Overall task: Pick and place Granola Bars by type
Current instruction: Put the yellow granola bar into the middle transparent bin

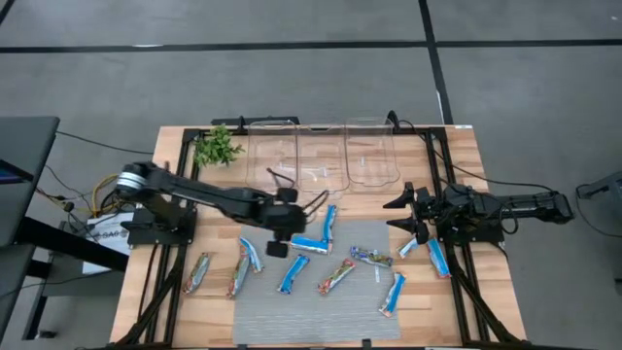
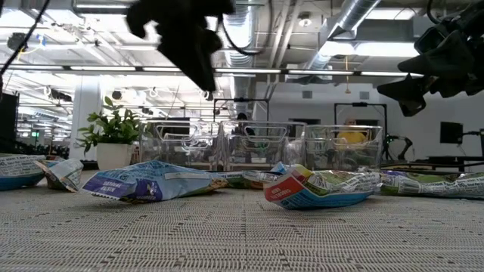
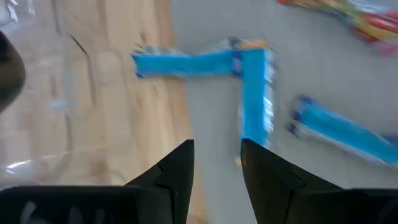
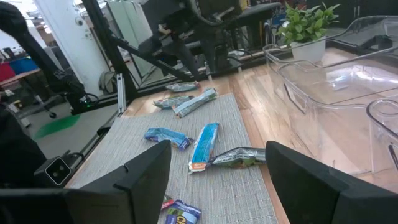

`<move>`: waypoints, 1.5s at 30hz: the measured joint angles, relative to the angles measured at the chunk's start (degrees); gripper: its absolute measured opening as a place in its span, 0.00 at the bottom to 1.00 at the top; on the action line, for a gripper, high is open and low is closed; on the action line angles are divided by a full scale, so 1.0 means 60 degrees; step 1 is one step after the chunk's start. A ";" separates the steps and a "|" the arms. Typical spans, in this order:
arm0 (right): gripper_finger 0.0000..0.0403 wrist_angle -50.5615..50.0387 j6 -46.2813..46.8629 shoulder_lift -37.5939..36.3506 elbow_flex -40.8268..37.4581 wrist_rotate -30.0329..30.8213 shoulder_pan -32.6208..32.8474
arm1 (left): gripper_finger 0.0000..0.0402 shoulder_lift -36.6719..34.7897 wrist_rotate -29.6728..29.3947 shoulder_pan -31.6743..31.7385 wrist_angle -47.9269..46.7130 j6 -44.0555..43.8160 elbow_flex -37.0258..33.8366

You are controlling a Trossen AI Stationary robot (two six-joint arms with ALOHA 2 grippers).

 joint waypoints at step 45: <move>0.63 0.0055 0.0000 0.0180 0.0000 0.0007 0.0000 | 0.51 0.4089 0.1036 -0.0072 -0.0626 0.0238 0.2144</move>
